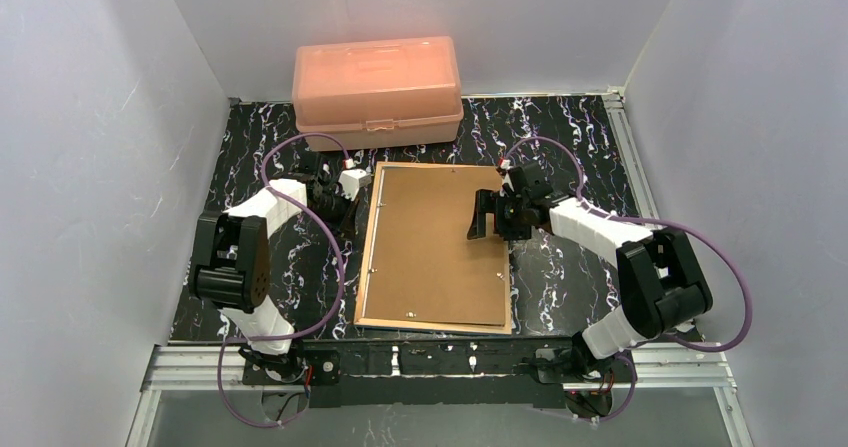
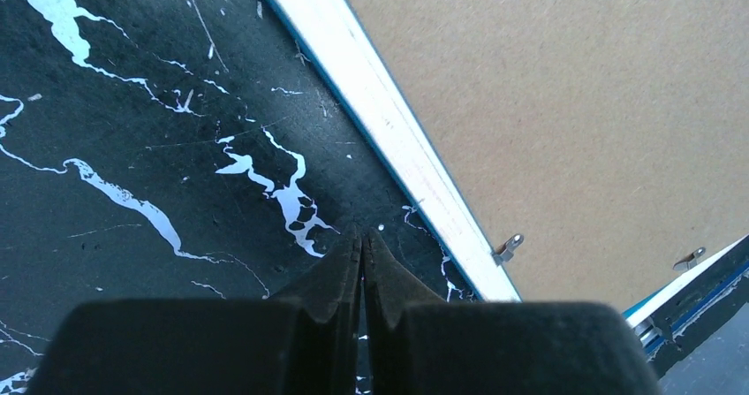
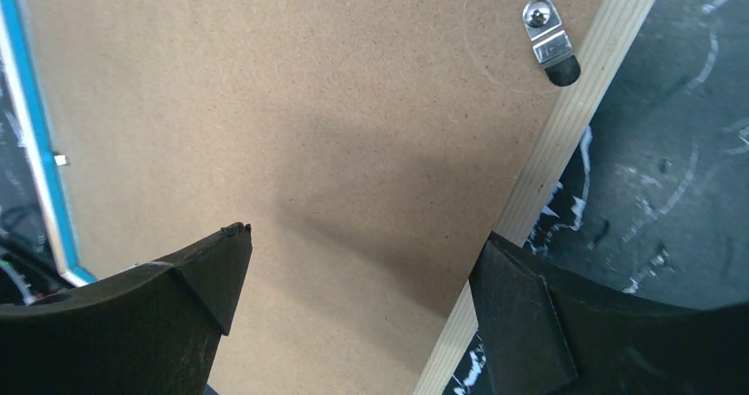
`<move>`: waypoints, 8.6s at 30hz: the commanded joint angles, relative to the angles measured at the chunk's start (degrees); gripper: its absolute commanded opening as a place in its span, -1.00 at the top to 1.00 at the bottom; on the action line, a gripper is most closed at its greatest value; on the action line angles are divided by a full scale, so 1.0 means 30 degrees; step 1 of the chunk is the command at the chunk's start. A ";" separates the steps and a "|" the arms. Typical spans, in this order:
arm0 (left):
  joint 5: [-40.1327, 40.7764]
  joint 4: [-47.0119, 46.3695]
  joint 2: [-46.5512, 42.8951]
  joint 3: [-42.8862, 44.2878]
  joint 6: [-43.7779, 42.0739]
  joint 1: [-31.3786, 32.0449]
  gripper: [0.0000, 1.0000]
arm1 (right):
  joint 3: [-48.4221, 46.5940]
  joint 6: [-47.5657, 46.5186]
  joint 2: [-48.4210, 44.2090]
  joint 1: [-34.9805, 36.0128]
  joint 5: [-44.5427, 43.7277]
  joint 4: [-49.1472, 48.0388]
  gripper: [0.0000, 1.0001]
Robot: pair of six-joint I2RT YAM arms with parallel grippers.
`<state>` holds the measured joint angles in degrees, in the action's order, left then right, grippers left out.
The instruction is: Put the photo into the frame
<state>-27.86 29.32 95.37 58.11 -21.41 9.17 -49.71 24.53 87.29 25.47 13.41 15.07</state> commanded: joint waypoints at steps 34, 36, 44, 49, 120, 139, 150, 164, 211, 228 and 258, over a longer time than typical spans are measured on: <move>-0.1122 0.0568 -0.0898 -0.0060 0.0633 -0.0301 1.00 | -0.5659 -0.3612 0.0835 0.1902 -0.7159 0.2663 -0.95; -0.1079 0.0523 -0.0816 -0.0134 0.0626 -0.0353 1.00 | -0.5502 -0.3921 0.1124 0.1724 -0.7042 0.1833 -0.91; -0.1292 0.0638 -0.0350 0.0214 0.0861 -0.0903 1.00 | -0.4904 -0.4055 0.2106 0.0766 -0.6133 0.0076 -0.82; -0.1634 0.0487 -0.0104 0.0589 0.1438 -0.1093 1.00 | -0.4221 -0.3389 0.2092 0.0710 -0.5638 -0.0147 -0.79; -0.1681 -0.0814 -0.0191 -0.1530 0.1450 0.0020 1.00 | 0.2571 0.1877 -0.4761 0.0426 0.0126 0.3405 -0.64; -0.1613 -0.0665 -0.0465 -0.1701 0.1404 0.0020 1.00 | 0.3390 0.2256 -0.5593 0.1279 0.0727 0.3620 -0.59; -0.1518 -0.0760 -0.0502 -0.1879 0.1302 0.0020 1.00 | 0.4060 0.2614 -0.5628 0.1424 0.0955 0.3300 -0.58; -0.1715 -0.0666 -0.0607 -0.1977 0.1252 -0.0002 1.00 | 0.1207 0.1043 -0.5908 0.1856 -0.0878 0.5885 -0.58; -0.1996 -0.0662 0.0260 -0.1373 0.2083 -0.0787 1.00 | 0.0452 0.2200 -0.1982 0.2354 -0.5124 0.2936 -0.65; -0.1877 -0.0840 0.0275 -0.1659 0.2032 -0.0581 1.00 | 0.1468 0.2982 -0.2720 0.2289 -0.3919 0.2232 -0.61; -0.1672 -0.1476 0.1432 -0.1234 0.2014 0.0430 1.00 | 0.2357 0.6623 -0.5724 0.1863 0.0058 -0.1714 -0.59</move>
<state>-33.23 24.56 98.19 54.13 -14.39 9.21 -41.63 40.18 73.19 30.33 6.42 18.70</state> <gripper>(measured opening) 0.007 0.802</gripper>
